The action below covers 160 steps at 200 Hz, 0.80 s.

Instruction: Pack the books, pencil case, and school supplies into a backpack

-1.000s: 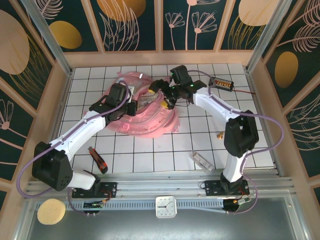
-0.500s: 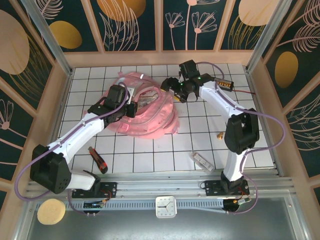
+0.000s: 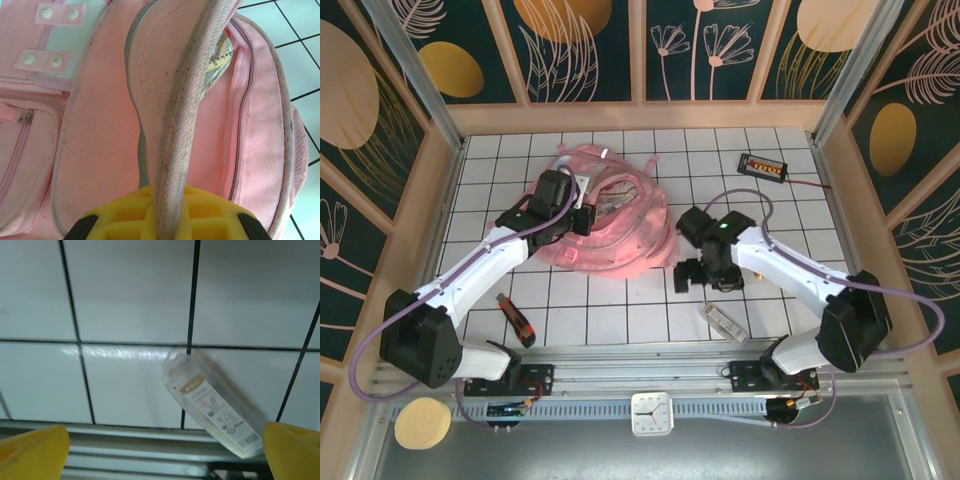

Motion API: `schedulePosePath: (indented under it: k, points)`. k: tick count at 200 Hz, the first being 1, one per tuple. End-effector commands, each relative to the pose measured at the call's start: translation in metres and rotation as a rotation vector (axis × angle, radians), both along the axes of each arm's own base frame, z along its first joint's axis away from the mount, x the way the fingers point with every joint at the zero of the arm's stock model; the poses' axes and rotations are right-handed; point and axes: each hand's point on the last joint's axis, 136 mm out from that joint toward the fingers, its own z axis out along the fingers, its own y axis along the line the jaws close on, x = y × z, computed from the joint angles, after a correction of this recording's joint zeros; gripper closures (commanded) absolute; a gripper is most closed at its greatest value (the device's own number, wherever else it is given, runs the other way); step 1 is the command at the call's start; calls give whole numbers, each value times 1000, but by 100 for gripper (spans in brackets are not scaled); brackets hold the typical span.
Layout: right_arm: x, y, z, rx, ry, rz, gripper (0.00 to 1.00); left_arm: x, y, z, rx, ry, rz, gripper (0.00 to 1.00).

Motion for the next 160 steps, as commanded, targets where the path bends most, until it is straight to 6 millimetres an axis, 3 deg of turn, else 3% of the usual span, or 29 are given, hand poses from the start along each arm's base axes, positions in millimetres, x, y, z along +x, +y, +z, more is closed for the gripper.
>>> schedulePosePath:
  k: [1,14,72,110,160]
  points:
    - [-8,-5,-11,-137,54,150,1,7,-22,49,-113,-155,-80,100]
    - [-12,-4,-18,-199,106,244,1,5,-20,52,-115,-161,-79,100]
    - [-31,-2,-58,-211,267,257,4,-3,-14,58,-131,-177,-61,100]
    - [-44,-21,-85,-202,294,129,6,-4,-12,60,-128,-183,-57,100]
    - [-52,-30,-96,-147,277,50,6,1,-17,58,-131,-177,-64,100]
